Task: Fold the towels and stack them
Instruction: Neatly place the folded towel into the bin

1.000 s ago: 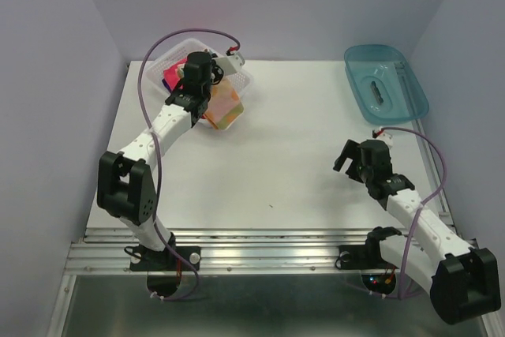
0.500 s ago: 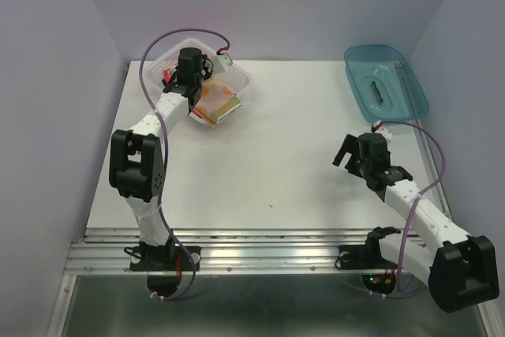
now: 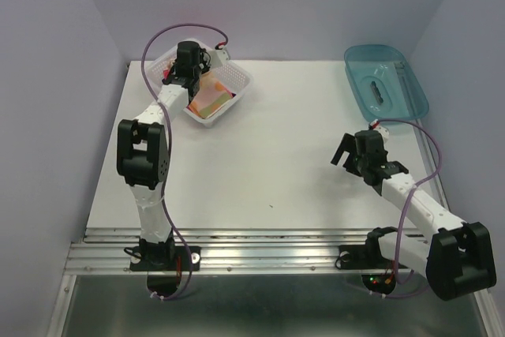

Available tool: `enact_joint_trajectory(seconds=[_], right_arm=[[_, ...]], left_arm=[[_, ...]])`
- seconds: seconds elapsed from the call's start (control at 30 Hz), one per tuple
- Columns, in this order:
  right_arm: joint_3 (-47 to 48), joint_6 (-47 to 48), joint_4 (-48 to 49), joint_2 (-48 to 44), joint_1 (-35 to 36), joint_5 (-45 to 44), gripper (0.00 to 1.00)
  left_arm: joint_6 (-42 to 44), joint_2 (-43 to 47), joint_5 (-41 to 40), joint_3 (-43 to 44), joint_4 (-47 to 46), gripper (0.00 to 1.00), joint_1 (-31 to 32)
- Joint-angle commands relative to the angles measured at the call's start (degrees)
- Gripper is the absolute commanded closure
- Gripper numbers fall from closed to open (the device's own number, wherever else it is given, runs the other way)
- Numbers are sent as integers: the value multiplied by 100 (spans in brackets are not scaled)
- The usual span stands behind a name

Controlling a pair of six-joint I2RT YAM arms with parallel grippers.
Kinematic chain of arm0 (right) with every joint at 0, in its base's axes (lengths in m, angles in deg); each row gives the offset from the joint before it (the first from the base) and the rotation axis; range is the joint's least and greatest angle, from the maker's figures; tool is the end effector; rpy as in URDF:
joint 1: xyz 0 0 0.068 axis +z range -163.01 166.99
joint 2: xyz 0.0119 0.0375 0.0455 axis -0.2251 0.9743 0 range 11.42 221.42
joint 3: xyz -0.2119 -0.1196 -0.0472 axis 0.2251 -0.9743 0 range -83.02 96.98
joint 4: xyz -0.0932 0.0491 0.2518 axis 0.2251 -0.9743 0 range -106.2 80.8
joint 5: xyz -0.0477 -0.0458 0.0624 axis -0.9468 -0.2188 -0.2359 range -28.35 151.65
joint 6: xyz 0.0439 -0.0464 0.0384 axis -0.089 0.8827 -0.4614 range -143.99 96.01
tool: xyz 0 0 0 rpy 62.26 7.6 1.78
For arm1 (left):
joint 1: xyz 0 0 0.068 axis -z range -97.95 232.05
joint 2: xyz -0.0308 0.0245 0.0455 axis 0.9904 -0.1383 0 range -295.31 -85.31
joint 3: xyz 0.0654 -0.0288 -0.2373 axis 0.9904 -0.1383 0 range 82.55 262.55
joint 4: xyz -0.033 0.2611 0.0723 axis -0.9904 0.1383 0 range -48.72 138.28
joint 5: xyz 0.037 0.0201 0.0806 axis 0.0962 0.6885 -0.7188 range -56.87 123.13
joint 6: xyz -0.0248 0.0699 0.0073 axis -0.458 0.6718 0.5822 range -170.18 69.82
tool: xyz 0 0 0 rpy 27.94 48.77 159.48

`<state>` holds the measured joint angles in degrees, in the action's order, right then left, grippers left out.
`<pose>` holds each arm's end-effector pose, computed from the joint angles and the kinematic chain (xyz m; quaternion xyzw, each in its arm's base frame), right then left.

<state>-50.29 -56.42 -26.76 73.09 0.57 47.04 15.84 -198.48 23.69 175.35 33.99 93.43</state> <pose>0.2504 0.0442 0.1535 0.1974 0.9011 0.0349 0.3845 0.5000 -0.0901 0.2684 0.4480 0.6410 0.3418 0.5212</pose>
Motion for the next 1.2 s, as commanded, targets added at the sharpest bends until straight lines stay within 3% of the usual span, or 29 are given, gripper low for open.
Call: enact_joint_trajectory(seconds=[0.0,0.27,0.33,0.4,0.43,0.47,0.73,0.8,0.87,0.9,0.97,1.0,1.1,1.17], right_arm=[[392,-80,95,12,48,-130,0],[357,-176,130,21,48,-77,0],[409,-159,139,73,48,-59,0],[462,-168,113,108,48,-33,0],[471,-168,113,117,48,-24,0],[488,-168,121,126,48,-16,0],[594,-124,95,-189,48,-33,0],[638,-124,60,-295,48,-103,0],[691,-133,16,-479,48,-182,0],[717,-141,-80,-550,48,-269,0],[787,-176,-177,-708,48,-375,0],[805,-203,-212,-770,48,-402,0],[744,-255,-353,-1050,48,-429,0],[708,-255,-458,-1235,48,-315,0]], left_arm=[[8,-83,56,397,-106,100,-109],[-220,-469,-269,775,-89,100,-215],[-379,-522,-384,898,-18,60,-197],[-432,-470,-393,872,-1,32,-206],[-458,-444,-393,872,-9,6,-206],[-484,-417,-402,872,-9,1,-206],[-1406,294,-665,837,-36,1,-180],[-2126,759,-630,723,-71,1,-145],[-2906,1354,-438,635,-97,1,-127],[-3885,1585,-350,478,-106,1,-127],[-4857,2338,0,171,-71,1,-127],[-5941,2604,142,-310,-71,1,-118],[-7494,3604,624,-1190,-36,1,-83],[-8573,4046,810,-2288,-44,1,56]])
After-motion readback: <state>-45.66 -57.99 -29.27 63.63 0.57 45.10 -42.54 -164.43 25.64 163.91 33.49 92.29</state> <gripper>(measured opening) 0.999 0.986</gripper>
